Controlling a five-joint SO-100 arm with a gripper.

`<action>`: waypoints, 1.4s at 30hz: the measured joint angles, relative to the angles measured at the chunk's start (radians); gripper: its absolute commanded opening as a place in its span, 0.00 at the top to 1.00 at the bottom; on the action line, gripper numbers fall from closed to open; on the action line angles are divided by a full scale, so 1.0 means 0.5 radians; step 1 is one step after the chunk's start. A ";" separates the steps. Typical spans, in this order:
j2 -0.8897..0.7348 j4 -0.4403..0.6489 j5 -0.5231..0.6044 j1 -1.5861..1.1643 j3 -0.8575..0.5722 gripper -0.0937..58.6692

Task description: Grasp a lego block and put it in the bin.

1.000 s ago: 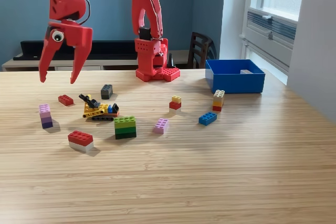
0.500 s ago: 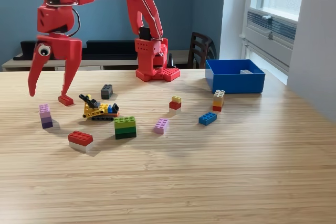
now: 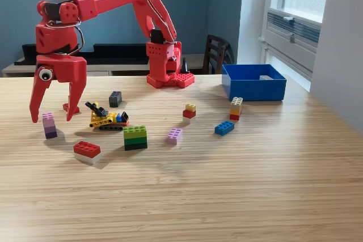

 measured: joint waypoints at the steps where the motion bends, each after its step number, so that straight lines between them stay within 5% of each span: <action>1: -0.018 0.000 0.009 0.000 -0.015 0.57; 16: -0.242 0.046 0.064 0.003 -0.178 0.72; 23: -0.344 0.046 0.166 0.071 -0.347 1.00; 37: -0.362 0.040 0.153 0.110 -0.350 1.00; 42: -0.362 0.190 0.083 0.117 -0.310 1.00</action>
